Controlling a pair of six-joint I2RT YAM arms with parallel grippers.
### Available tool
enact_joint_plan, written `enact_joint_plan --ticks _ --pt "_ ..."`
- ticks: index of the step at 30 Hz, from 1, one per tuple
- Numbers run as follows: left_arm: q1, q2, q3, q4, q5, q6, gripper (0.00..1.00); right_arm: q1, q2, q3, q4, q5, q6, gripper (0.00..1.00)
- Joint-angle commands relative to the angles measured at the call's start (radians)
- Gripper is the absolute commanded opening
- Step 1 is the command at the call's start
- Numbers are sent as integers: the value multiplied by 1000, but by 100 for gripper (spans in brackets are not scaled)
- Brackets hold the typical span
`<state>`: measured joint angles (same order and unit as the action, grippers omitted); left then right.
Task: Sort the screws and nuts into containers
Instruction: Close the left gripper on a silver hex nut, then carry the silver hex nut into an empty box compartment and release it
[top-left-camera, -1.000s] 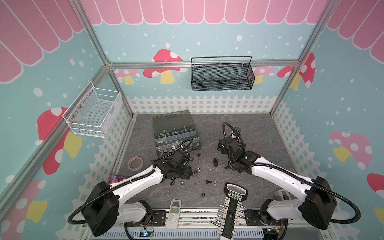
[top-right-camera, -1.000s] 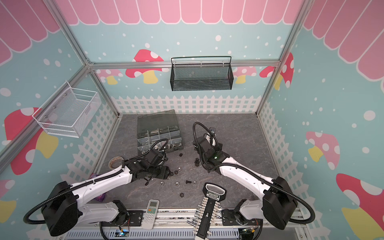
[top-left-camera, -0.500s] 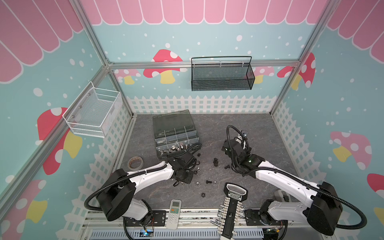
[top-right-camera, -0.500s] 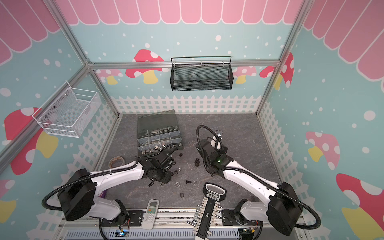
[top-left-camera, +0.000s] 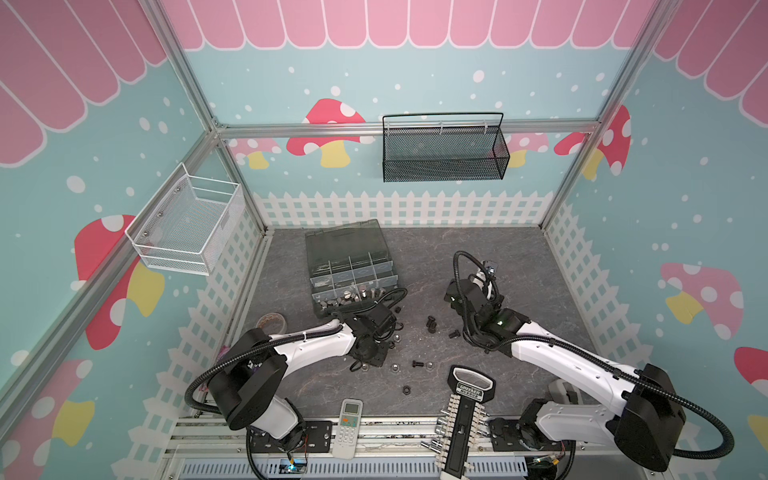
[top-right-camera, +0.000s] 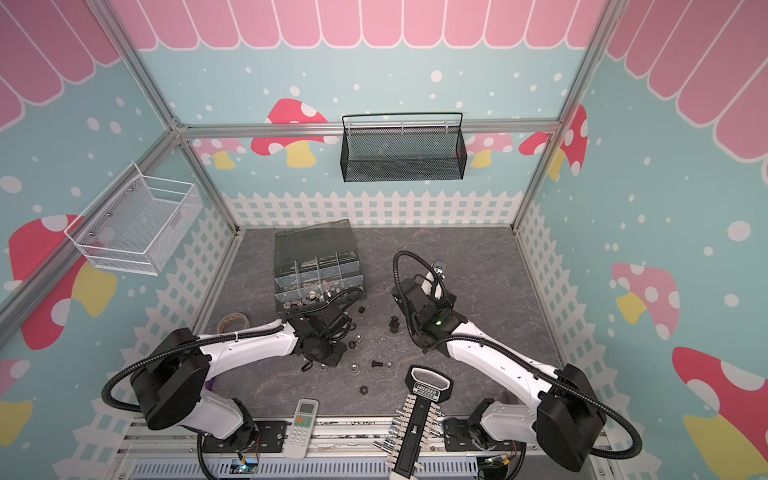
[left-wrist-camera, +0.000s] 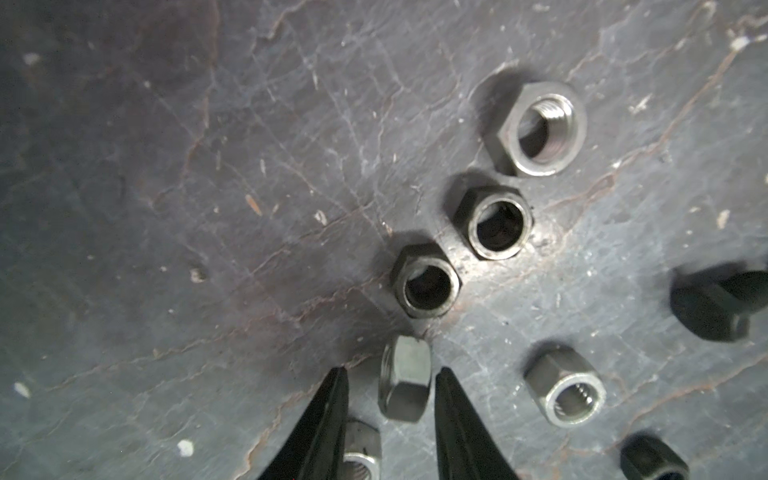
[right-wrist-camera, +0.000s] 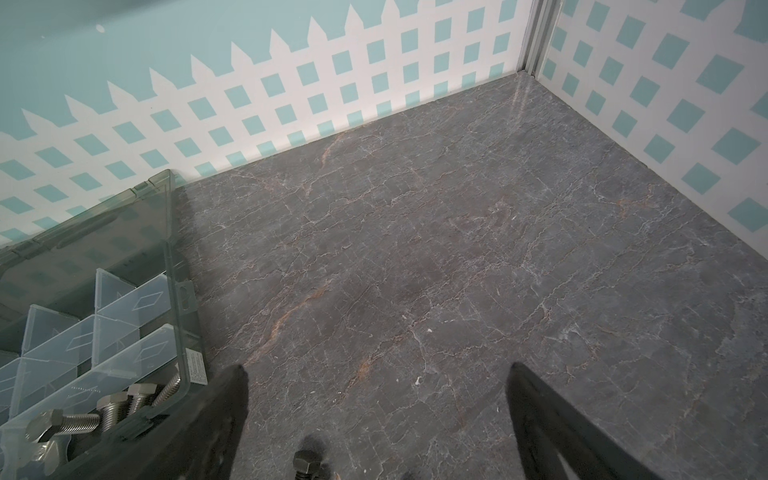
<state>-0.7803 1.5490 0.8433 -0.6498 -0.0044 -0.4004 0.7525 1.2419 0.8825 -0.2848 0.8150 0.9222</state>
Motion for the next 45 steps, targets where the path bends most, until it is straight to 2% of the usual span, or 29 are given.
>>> enact_joint_plan --ticks 1,9,14,18,21,28,31,38,45 --pt "-4 18 24 19 -14 9 32 -5 -13 -17 -13 32 32 98" --pt "-4 31 19 42 -9 6 23 -5 -9 -23 -14 32 41 98" --pt "-4 25 17 45 -6 -1 13 -7 -5 -23 -14 33 42 98" --pt "-2 -18 18 40 -29 -15 5 -7 -8 -25 -14 32 42 98" --pt "14 -75 39 21 -69 -12 5 -7 -12 -28 -15 35 43 98" --pt "157 -187 114 67 -205 -24 4 -7 -15 -31 -13 34 54 98" --pt "234 -195 140 130 -219 -13 3 -7 -8 -27 -14 25 50 98" --pt "365 -90 251 200 -256 43 1 -7 7 -7 -13 10 19 98" --pt "468 44 325 257 -220 63 1 -7 5 -8 -20 3 17 98"
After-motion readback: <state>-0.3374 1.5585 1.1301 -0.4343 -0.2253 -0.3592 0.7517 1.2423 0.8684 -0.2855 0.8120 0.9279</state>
